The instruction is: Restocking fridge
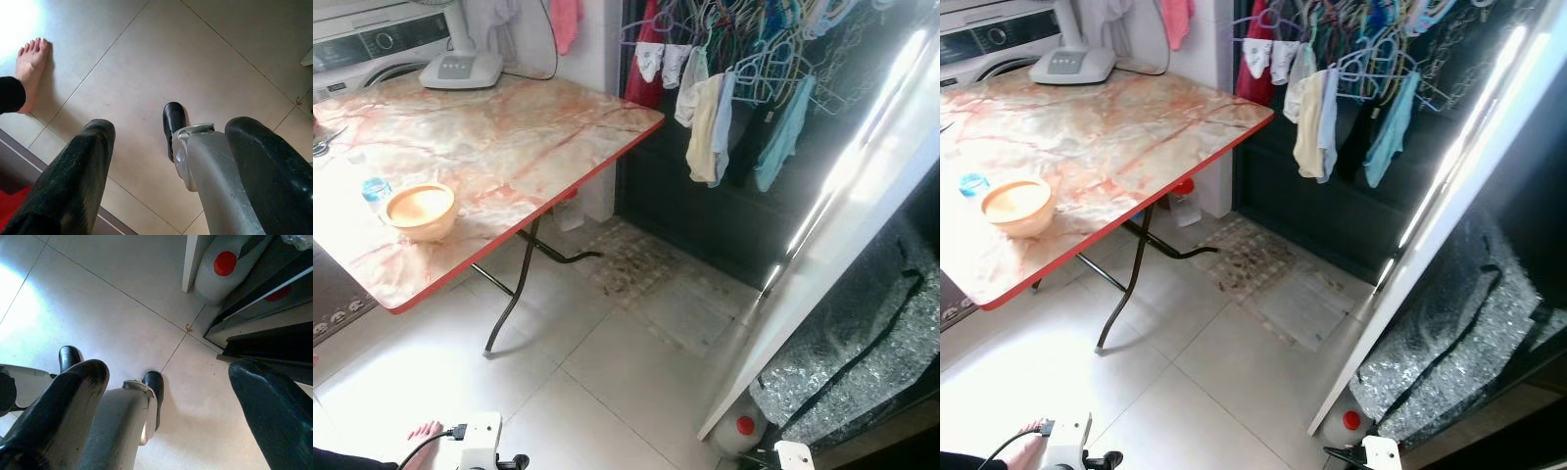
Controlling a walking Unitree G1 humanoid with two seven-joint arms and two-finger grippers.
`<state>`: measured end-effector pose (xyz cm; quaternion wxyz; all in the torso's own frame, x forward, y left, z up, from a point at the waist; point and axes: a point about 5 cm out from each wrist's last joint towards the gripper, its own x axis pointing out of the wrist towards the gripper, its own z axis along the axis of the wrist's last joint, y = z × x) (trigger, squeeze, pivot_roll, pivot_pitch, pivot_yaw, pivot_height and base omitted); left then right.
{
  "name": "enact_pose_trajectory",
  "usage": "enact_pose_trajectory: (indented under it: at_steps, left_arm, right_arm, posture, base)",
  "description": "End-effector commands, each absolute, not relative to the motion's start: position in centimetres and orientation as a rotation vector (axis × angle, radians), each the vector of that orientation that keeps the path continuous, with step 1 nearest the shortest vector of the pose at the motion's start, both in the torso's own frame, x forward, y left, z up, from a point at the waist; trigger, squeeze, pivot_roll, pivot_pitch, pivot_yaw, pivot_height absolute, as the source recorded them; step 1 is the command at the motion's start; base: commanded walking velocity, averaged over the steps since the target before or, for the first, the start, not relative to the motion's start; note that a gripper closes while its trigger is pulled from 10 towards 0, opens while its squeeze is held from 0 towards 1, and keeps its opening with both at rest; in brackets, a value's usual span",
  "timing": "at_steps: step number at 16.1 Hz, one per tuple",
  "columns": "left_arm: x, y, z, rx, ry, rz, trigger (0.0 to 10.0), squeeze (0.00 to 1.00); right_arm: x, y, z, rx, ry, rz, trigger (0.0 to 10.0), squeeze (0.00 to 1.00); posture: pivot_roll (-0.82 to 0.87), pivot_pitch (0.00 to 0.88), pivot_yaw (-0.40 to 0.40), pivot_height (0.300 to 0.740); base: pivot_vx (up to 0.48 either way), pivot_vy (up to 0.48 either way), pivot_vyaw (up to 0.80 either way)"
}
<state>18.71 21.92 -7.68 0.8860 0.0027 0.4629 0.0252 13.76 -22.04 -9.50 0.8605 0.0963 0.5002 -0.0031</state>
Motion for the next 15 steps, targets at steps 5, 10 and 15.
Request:
enact_pose_trajectory:
  at_steps: [5,10,15]
  left_arm:
    - [18.27,21.94,-7.92,-0.018,0.988,0.071,10.0,0.00]
    - [18.29,21.98,-7.91,-0.017,0.989,0.072,10.0,0.00]
    - [18.27,21.96,-7.92,-0.015,0.989,0.071,10.0,0.00]
  right_arm:
    - [13.70,-22.25,-9.47,0.187,1.049,-0.002,10.0,0.00]
    - [13.71,-22.24,-9.47,0.182,1.051,-0.001,10.0,0.00]
    - [13.69,-22.25,-9.47,0.182,1.051,-0.002,10.0,0.00]
  posture:
    - [0.04,0.030,-0.057,0.740]
    - [0.04,0.030,-0.055,0.740]
    - [0.04,0.026,-0.056,0.740]
  base:
    - [0.000,0.152,0.00]
    - [0.000,0.349,0.00]
    - [0.000,0.337,0.00]
